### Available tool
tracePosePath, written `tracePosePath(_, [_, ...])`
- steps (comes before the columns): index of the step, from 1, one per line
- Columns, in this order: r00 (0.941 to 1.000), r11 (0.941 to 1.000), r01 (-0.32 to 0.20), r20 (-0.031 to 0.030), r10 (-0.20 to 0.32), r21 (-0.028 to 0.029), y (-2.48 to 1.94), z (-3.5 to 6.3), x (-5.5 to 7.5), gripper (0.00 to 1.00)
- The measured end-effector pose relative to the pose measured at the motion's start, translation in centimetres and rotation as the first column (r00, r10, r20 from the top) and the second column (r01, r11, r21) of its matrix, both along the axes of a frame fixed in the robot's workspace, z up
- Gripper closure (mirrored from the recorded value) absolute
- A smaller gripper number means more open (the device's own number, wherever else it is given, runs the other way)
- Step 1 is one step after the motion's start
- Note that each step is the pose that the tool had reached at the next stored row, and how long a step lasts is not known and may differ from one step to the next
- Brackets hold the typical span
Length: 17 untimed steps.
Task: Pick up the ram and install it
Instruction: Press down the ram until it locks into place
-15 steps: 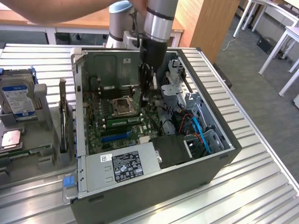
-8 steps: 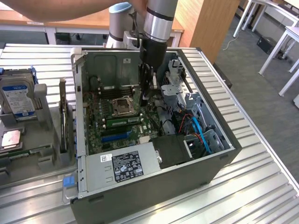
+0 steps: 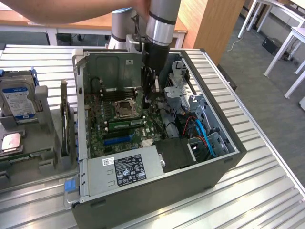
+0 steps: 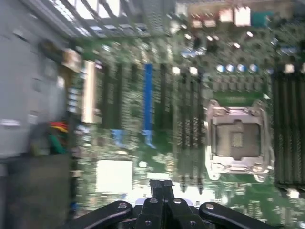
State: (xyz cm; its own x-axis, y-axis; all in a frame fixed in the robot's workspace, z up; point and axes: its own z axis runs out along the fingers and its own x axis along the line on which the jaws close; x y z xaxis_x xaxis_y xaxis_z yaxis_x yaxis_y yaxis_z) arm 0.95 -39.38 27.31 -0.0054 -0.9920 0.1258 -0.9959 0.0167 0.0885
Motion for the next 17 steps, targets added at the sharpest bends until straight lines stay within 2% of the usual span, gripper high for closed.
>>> tracePosePath(2, [1.0000, 0.9997, 0.000, 0.0071, 0.000, 0.0225, 0.71, -1.02, 0.23, 0.90])
tracePosePath(3, [1.0000, 0.9996, 0.000, 0.0091, 0.000, 0.0287, 0.91, -1.30, 0.29, 0.90])
tracePosePath(17, [1.0000, 0.9996, 0.000, 0.0091, 0.000, 0.0287, 0.92, -1.30, 0.29, 0.90])
